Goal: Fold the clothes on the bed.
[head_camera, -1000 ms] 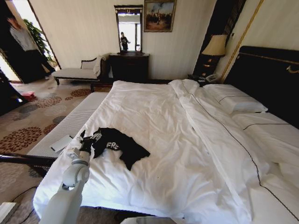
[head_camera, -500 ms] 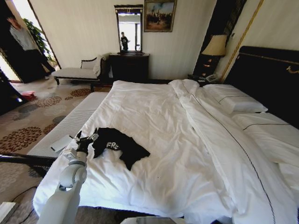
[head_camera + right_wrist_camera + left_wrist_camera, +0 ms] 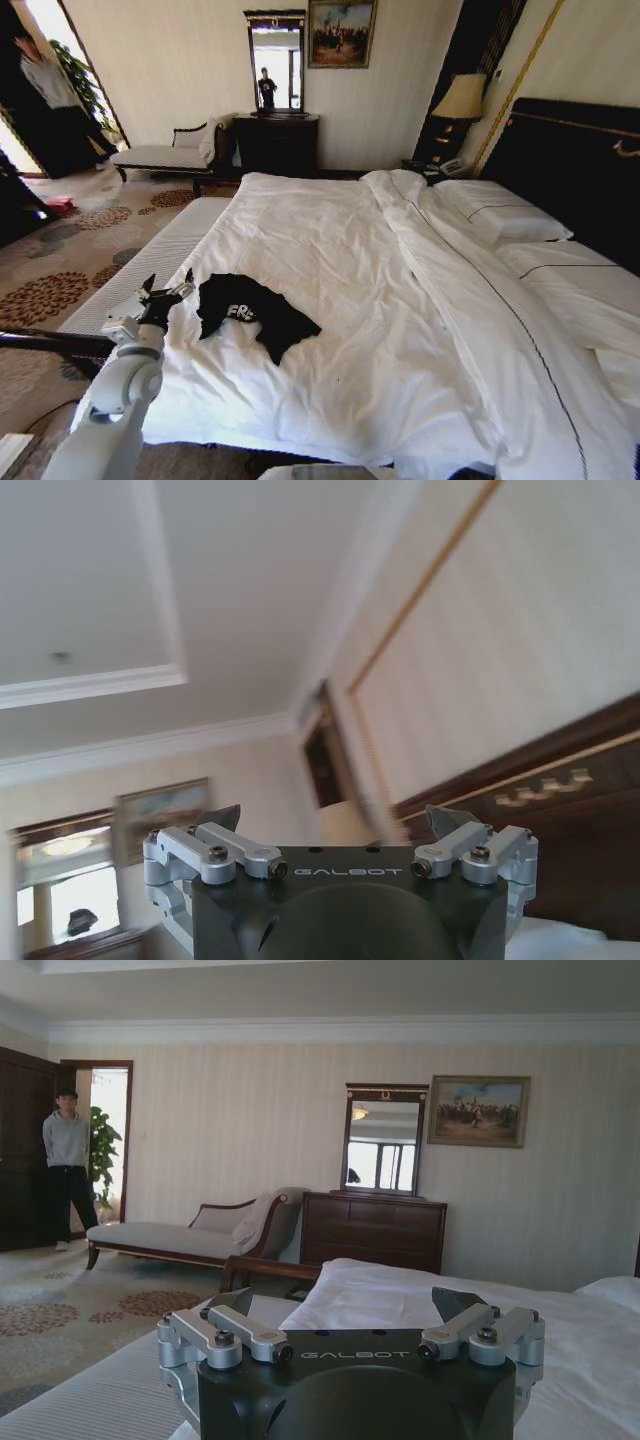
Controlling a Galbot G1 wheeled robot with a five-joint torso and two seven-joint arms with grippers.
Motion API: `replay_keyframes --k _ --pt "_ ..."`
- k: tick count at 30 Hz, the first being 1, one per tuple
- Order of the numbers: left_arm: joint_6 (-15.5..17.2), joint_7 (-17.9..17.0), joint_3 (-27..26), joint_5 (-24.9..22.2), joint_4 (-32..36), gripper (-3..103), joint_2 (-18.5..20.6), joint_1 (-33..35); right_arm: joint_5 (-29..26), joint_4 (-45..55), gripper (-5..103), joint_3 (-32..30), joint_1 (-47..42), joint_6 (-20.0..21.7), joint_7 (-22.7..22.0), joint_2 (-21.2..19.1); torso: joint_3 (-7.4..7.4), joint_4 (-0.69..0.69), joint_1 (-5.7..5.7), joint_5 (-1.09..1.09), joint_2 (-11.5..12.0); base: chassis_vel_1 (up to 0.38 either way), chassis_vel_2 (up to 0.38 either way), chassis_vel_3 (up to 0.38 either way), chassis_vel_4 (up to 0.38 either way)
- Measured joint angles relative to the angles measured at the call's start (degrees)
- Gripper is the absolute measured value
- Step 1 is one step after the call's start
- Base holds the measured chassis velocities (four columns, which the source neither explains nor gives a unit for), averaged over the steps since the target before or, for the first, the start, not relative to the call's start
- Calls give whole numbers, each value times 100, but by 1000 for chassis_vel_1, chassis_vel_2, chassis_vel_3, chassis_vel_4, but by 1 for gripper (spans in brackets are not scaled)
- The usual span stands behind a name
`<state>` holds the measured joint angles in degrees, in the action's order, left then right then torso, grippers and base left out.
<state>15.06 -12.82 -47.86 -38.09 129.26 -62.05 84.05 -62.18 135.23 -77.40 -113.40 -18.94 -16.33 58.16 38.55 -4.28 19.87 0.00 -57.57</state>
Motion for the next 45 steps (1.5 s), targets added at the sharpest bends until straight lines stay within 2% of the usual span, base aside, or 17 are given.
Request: replay_keyframes --k 2,3,4,6,8,9,11,12,16,20,25,29,45 --pt "54 -11 -108 -95 273 100 60 232 144 -304 100 389 286 -85 539 -337 0 0 0 3 1 0 0 0 0" --pt "63 15 -181 -89 475 100 73 464 253 -572 100 808 544 -158 1036 -557 0 -1 0 4 1 0 0 0 0" --pt "63 15 -181 -89 475 100 73 464 253 -572 100 808 544 -158 1036 -557 0 -1 0 4 1 0 0 0 0" --pt "65 93 -179 -38 611 100 70 653 366 -817 100 1178 736 -195 1427 -665 1 -1 1 3 1 0 0 0 0" --pt "59 179 -138 2 656 100 61 739 440 -935 100 1344 798 -197 1540 -679 0 -1 0 2 1 0 0 0 0" --pt "-35 457 -45 180 707 100 31 916 636 -1153 100 1623 933 -197 1630 -680 0 -9 0 0 1 0 0 0 0" --pt "-189 718 -17 463 744 100 -38 1133 816 -1334 100 1859 1104 -209 1651 -679 0 -10 0 0 0 0 0 0 0" --pt "-298 875 -17 611 808 100 -112 1352 932 -1480 100 2092 1267 -312 1724 -680 0 -2 0 1 1 0 0 0 0" --pt "-349 929 -60 590 977 100 -245 1555 999 -1579 100 2363 1469 -441 1795 -635 0 -3 0 2 1 0 0 0 0" --pt "-359 926 -98 602 1115 100 -372 1642 1081 -1576 100 2556 1570 -480 1759 -517 0 -2 0 0 1 0 0 0 0" --pt "-346 836 -93 721 1125 100 -433 1562 1357 -1464 100 2659 1458 -492 1661 -280 0 -7 -1 0 0 0 0 0 0" --pt "-316 749 -51 757 1068 100 -464 1417 1533 -1341 100 2762 1377 -510 1618 -63 0 -4 -1 0 0 0 0 0 0" --pt "-281 664 100 779 778 100 -298 1043 1784 -1215 100 2673 1161 -612 1560 459 1 -4 2 0 1 34 -37 -38 39"
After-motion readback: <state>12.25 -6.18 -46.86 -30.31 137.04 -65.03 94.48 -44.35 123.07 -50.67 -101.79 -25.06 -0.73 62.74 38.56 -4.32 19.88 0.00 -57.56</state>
